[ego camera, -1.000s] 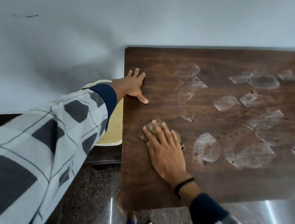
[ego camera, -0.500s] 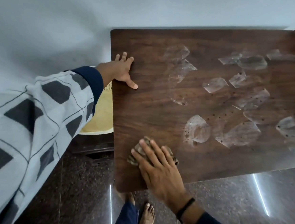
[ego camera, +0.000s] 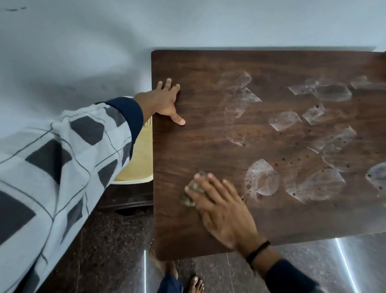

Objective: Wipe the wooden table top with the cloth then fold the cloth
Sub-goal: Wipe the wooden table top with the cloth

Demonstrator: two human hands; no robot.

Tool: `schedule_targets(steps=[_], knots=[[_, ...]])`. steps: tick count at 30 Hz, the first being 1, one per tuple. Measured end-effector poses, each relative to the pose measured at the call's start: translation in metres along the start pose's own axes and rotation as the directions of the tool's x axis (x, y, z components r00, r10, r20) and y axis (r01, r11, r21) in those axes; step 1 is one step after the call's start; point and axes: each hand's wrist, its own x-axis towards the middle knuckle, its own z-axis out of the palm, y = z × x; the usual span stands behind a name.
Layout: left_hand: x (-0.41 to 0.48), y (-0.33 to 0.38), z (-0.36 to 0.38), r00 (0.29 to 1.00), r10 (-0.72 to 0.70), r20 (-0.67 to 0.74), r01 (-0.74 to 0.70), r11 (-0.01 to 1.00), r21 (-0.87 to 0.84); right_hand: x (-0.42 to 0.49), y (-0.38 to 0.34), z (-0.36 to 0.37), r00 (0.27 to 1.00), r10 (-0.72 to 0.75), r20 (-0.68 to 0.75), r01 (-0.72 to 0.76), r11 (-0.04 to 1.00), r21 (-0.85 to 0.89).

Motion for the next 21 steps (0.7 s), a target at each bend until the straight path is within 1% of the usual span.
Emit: schedule_targets(steps=[1, 3, 4, 5, 8, 10, 12, 13, 14, 15, 17, 18, 19, 21], knots=[[-0.001, 0.001, -0.001, 1.0, 0.001, 0.006, -0.001, 1.0, 0.006, 0.014, 0.008, -0.007, 0.996, 0.085, -0.006, -0.085, 0.996, 0.015], [-0.002, 0.001, -0.002, 1.0, 0.005, 0.013, -0.005, 1.0, 0.01, 0.031, 0.007, -0.015, 0.956, 0.291, -0.019, -0.289, 0.954, 0.083], [-0.003, 0.001, -0.002, 1.0, 0.007, 0.009, -0.007, 1.0, 0.011, 0.029, -0.002, -0.012, 0.941, 0.336, -0.035, -0.331, 0.938, 0.101], [-0.003, 0.001, -0.001, 1.0, 0.006, 0.005, -0.006, 1.0, 0.009, 0.02, -0.014, -0.006, 0.946, 0.32, -0.048, -0.315, 0.944, 0.097], [-0.005, -0.001, -0.002, 1.0, -0.001, 0.005, 0.001, 1.0, -0.003, -0.029, -0.041, 0.013, 0.996, 0.09, -0.005, -0.089, 0.995, 0.051], [-0.004, 0.0, -0.002, 1.0, 0.0, 0.007, 0.0, 1.0, -0.005, -0.044, -0.035, 0.015, 1.0, -0.021, 0.021, 0.02, 0.999, 0.036], [-0.003, 0.001, -0.003, 1.0, -0.003, 0.005, 0.003, 1.0, 0.008, -0.026, -0.014, 0.007, 0.998, -0.057, 0.038, 0.056, 0.998, 0.022], [-0.002, 0.002, -0.003, 1.0, -0.004, 0.007, 0.003, 1.0, 0.018, -0.009, -0.004, 0.001, 0.999, -0.039, 0.028, 0.038, 0.999, 0.02], [-0.001, 0.002, -0.003, 1.0, -0.005, 0.01, 0.005, 1.0, 0.024, 0.013, 0.006, -0.006, 1.0, 0.022, 0.013, -0.022, 0.999, 0.034], [-0.002, 0.002, -0.003, 1.0, -0.009, 0.012, 0.009, 1.0, 0.026, 0.035, 0.014, -0.014, 0.994, 0.109, 0.003, -0.109, 0.992, 0.061], [-0.004, 0.003, -0.004, 1.0, -0.015, 0.014, 0.015, 1.0, 0.024, 0.067, 0.018, -0.023, 0.952, 0.306, -0.002, -0.304, 0.945, 0.123], [-0.006, 0.003, -0.005, 1.0, -0.016, 0.014, 0.016, 1.0, 0.021, 0.073, 0.013, -0.022, 0.933, 0.359, -0.01, -0.354, 0.925, 0.139], [-0.007, 0.004, -0.006, 1.0, -0.015, 0.016, 0.015, 1.0, 0.018, 0.071, 0.006, -0.019, 0.928, 0.372, -0.025, -0.365, 0.921, 0.139], [-0.012, 0.006, -0.007, 1.0, -0.017, 0.019, 0.016, 1.0, 0.013, 0.047, -0.012, -0.008, 0.948, 0.315, -0.044, -0.309, 0.945, 0.106]])
